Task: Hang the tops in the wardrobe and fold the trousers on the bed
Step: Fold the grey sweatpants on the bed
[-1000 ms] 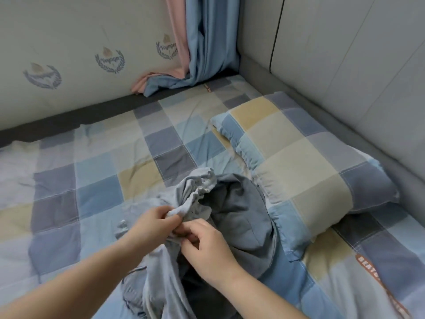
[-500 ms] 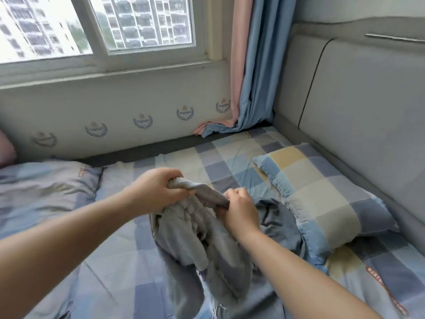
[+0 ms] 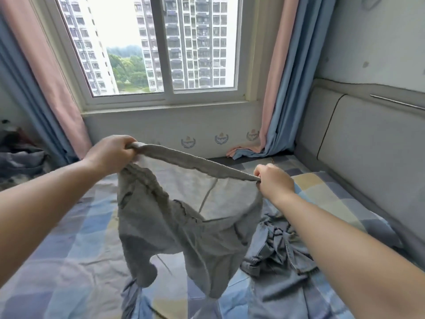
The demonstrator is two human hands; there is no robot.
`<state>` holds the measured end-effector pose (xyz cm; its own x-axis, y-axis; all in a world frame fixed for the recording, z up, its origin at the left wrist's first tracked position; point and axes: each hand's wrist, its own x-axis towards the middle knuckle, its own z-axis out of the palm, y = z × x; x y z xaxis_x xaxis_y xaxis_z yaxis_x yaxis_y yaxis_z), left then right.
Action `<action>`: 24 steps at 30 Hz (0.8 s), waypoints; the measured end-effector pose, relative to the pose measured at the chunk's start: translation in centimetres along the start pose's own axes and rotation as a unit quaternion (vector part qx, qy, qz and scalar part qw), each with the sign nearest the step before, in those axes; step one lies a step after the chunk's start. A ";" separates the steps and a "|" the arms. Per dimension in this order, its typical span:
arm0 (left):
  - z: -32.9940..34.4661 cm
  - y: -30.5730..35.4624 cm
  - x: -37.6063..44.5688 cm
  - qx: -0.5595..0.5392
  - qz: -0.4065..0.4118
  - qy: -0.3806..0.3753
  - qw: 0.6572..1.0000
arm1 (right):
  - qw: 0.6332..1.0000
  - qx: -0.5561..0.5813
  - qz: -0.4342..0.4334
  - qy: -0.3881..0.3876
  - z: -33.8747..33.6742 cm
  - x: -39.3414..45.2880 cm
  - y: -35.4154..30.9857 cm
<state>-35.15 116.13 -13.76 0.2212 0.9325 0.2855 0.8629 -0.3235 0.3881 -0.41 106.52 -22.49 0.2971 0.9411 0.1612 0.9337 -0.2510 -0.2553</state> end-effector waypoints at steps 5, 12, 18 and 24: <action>-4.5 -4.8 -3.3 0.005 -0.060 0.030 0.998 | 0.999 -0.035 -0.003 0.003 -2.7 -1.1 -2.1; -8.2 -9.9 -8.3 0.210 -0.105 0.032 0.971 | 0.995 -0.072 0.041 -0.061 -3.4 -1.5 -4.7; -8.7 -12.4 -10.8 0.181 -0.177 -0.063 0.965 | 0.926 0.246 0.165 -0.233 -3.7 -1.4 -5.9; -6.5 -11.7 -15.7 -0.462 -0.320 -0.057 0.825 | 0.706 0.656 0.195 -0.180 -1.7 -3.8 -4.7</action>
<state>-51.70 104.22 -17.11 -0.0595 0.9520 -0.3002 0.1172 0.3053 0.9450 -5.56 103.69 -20.29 0.1897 0.9144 -0.3577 -0.2643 -0.3033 -0.9155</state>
